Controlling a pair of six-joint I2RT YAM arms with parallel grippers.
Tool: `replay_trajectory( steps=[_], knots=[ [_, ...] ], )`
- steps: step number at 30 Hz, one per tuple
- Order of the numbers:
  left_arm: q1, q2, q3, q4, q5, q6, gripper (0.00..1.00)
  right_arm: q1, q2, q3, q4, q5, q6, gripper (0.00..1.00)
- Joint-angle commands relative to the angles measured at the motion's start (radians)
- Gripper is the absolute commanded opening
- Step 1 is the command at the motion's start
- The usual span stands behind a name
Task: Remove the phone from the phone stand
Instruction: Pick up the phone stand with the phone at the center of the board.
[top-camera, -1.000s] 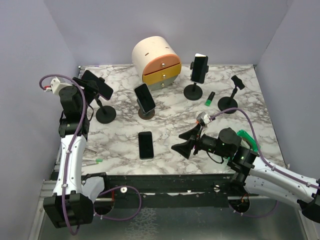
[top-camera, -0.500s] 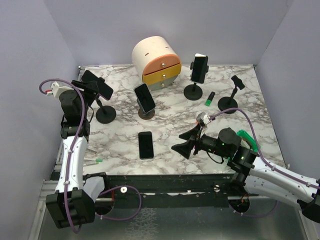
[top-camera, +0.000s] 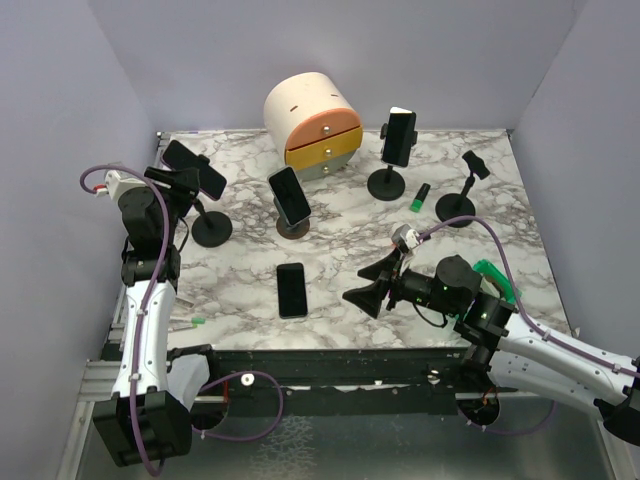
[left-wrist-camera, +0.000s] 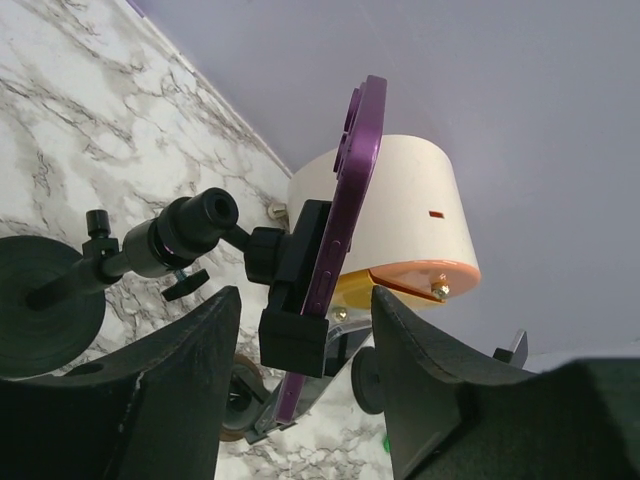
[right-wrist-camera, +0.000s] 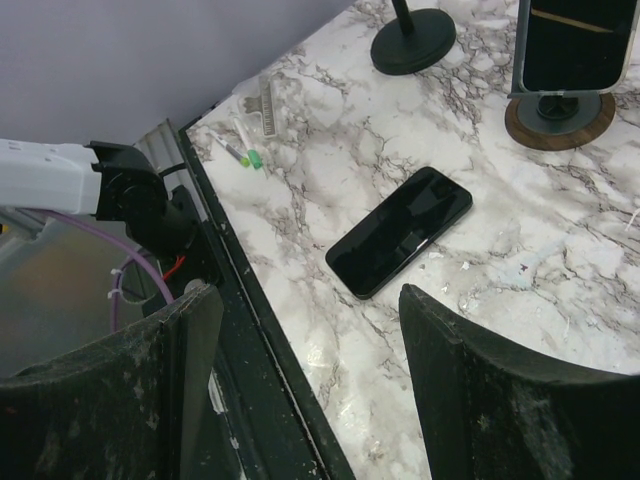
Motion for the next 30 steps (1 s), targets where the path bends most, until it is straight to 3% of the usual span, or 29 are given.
replay_trajectory(
  steps=[1, 23, 30],
  knots=[
    [0.007, -0.006, -0.003, -0.018, 0.019, -0.006, 0.53, 0.007, -0.007, 0.018, -0.020, 0.006, -0.008, 0.77],
    [0.002, -0.014, 0.019, -0.022, 0.037, 0.033, 0.18, 0.007, -0.006, 0.014, -0.020, 0.012, -0.009, 0.77],
    [-0.012, -0.021, 0.088, -0.055, 0.035, 0.079, 0.00, 0.007, -0.003, 0.018, -0.025, 0.013, -0.009, 0.77]
  ],
)
